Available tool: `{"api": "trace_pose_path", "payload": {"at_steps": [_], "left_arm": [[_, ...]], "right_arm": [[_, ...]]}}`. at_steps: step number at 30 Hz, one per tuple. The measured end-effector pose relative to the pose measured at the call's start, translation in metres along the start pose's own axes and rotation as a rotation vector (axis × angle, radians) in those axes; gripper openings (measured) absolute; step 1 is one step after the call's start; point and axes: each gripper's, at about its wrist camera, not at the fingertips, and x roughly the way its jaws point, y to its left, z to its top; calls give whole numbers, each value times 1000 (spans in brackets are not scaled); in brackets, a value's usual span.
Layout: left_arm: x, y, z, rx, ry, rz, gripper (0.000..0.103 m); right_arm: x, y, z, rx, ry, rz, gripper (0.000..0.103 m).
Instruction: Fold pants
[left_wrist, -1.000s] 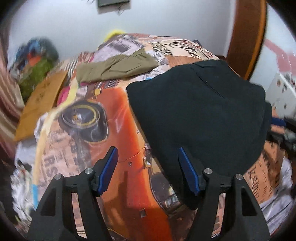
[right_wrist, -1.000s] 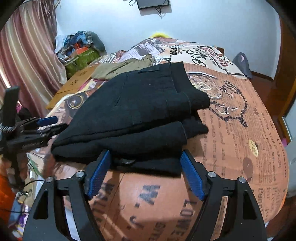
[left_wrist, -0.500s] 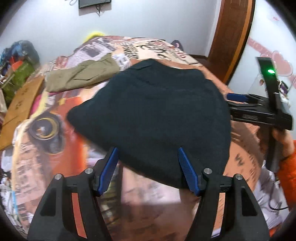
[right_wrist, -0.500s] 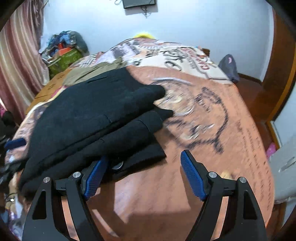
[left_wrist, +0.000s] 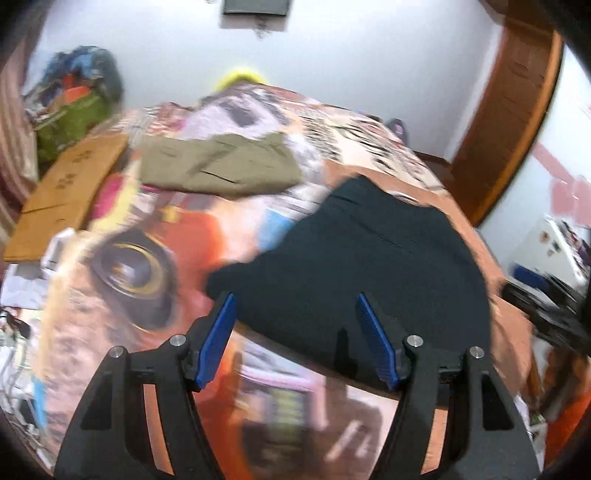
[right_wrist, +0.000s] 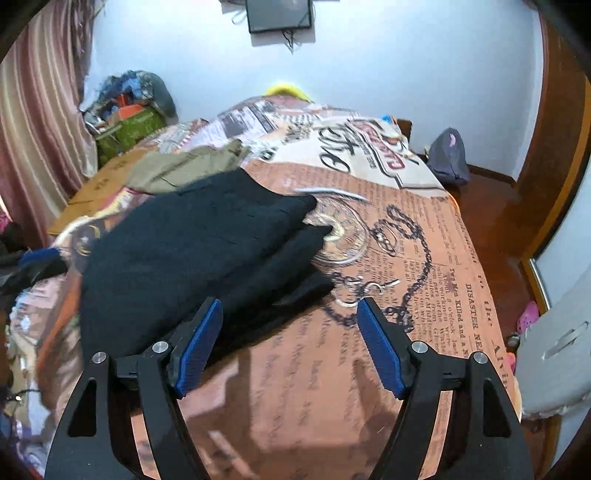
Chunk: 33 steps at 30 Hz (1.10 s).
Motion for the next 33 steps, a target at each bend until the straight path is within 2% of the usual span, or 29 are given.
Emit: {"api": "trace_pose_path", "payload": {"at_steps": [3,5,8,11,14,22,26,30,33], "left_arm": [[16,32,15,-26,23,35,67],[33,47,21,-29,69,19,67],[65,65,24,-38,142,37,67],[87,72,17,-48,194,44,67],[95,72,6,-44,215,30,67],[75,44,-23,5,205,16,68],[56,30,-36,-3,192,-11,68],[38,18,-36,24,173,13,68],[23,12,-21,36,138,1,68]], "right_arm": [[-10,18,-2,14,-14,71,73],[-11,33,-4,2,-12,109,73],[0,58,-10,-26,17,156,73],[24,73,-22,-55,76,143,74],[35,68,-31,-77,99,131,75],[38,23,-29,-54,140,113,76],[38,2,-28,-50,133,64,76],[36,-12,-24,-39,131,29,76],[26,-20,-14,-42,106,9,75]]}}
